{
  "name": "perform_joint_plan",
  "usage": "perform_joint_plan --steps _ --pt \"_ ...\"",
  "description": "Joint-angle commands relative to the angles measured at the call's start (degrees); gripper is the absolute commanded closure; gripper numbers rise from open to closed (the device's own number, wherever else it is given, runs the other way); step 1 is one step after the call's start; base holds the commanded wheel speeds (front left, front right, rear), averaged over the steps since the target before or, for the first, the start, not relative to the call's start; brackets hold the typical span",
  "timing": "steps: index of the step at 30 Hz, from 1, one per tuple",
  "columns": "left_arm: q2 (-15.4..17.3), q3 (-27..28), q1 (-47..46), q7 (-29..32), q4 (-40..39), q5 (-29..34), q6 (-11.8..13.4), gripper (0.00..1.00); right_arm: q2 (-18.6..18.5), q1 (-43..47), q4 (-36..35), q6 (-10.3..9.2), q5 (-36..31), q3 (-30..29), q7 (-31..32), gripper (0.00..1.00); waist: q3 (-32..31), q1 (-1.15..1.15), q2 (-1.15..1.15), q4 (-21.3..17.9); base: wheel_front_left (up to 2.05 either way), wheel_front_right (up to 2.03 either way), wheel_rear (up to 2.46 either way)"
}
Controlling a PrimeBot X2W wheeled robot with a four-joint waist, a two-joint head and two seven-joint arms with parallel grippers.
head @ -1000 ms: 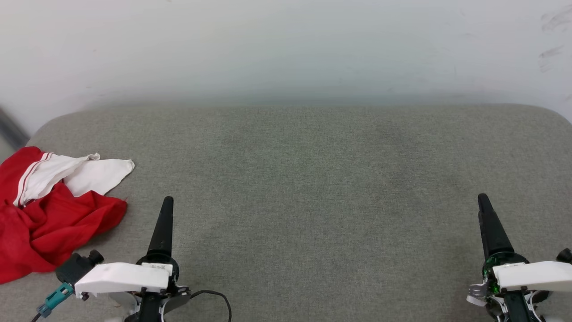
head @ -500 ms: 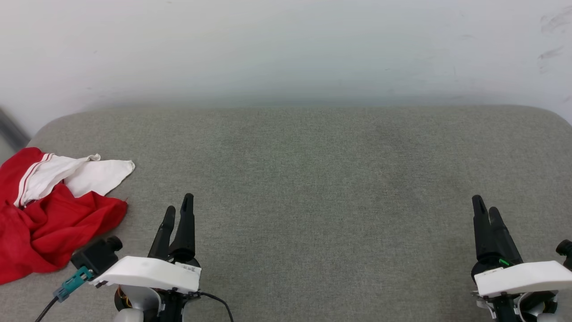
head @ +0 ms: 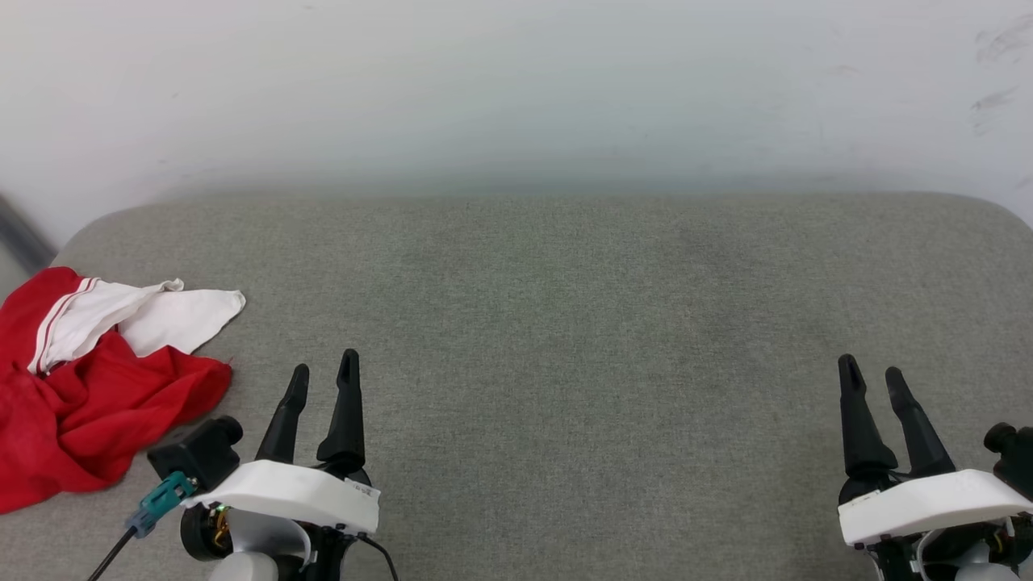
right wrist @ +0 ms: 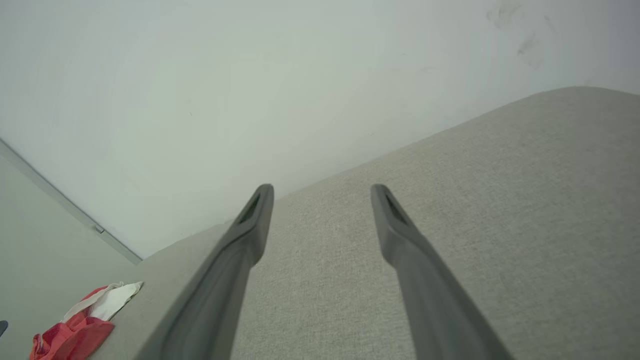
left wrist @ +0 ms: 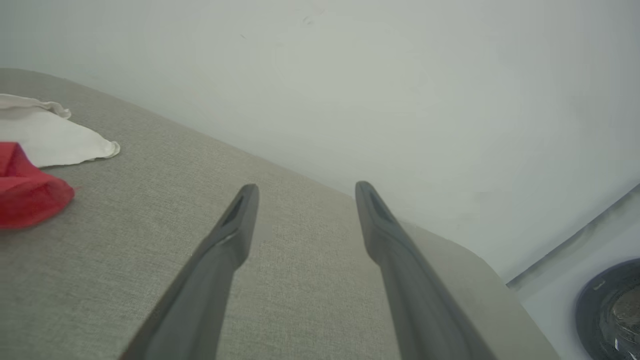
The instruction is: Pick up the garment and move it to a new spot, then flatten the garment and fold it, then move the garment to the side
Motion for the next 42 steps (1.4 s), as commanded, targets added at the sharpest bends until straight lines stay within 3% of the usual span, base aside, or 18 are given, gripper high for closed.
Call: perform_joint_plan --steps 1,25,42 --pt "0.7 -0.4 -1.2 -0.6 -0.7 2.0 0.3 0.0 0.1 0.0 -0.9 0.02 -2.1 0.2 -0.2 0.0 0.0 0.0 0.0 0.0 0.0 0.0 0.0" --pt "2.9 -3.6 -1.3 -4.0 1.3 16.0 3.9 0.0 0.1 1.2 -3.0 0.01 -18.3 -0.3 0.7 0.0 -0.1 0.0 0.0 0.3 0.0 0.0 0.0" --pt "2.8 -5.3 -1.6 -6.2 3.0 22.8 3.5 0.0 0.2 1.9 -3.8 0.01 -26.1 -0.5 0.1 0.0 -0.3 0.0 0.0 0.3 0.0 0.0 0.0"
